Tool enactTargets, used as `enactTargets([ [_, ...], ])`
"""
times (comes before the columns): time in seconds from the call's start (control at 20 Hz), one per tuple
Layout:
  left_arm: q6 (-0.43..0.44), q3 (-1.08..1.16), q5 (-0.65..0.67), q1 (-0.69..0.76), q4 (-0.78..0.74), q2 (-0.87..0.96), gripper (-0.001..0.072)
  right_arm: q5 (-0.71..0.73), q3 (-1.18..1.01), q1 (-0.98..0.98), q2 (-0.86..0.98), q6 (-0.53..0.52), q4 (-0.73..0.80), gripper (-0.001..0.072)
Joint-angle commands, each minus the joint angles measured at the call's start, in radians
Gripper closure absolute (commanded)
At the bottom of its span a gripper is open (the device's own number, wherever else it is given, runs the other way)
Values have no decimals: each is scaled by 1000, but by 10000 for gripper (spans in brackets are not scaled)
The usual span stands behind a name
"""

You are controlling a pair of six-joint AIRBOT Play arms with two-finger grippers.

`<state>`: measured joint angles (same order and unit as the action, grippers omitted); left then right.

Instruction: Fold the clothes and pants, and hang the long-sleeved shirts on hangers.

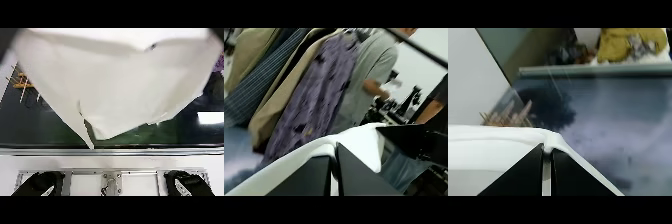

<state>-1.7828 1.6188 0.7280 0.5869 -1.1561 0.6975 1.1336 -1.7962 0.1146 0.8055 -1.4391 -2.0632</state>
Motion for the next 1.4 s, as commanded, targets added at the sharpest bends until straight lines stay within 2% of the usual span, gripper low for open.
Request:
enactTargets([
  [0.0,61,166,-68,84,-4,8,680,-109,-101,-1,-46,60,-63,689],
  [0.25,126,390,3,132,-10,175,680,-132,-100,-1,-58,124,-80,690],
  [0.35,121,462,49,132,-110,247,680,-118,-100,-1,-29,132,-80,689],
  [0.45,31,470,117,131,-275,311,680,-64,-100,-1,25,143,-77,689],
  [0.55,-82,386,201,125,-465,357,680,41,-88,-1,116,145,-67,690],
  [0.65,-136,288,337,60,-513,419,680,182,-48,-1,229,93,-37,690],
  [0.75,-130,177,505,-38,-436,494,680,284,58,3,327,8,-21,690],
  [0.85,-56,30,611,-133,-300,550,680,268,242,25,362,-14,30,691],
  [1.0,72,-259,631,-216,-33,529,680,234,584,104,301,-12,166,690],
  [1.15,131,-513,684,-227,137,422,680,246,848,178,173,9,163,690],
  [1.35,137,-652,845,-201,197,296,680,397,890,194,68,46,160,690],
])
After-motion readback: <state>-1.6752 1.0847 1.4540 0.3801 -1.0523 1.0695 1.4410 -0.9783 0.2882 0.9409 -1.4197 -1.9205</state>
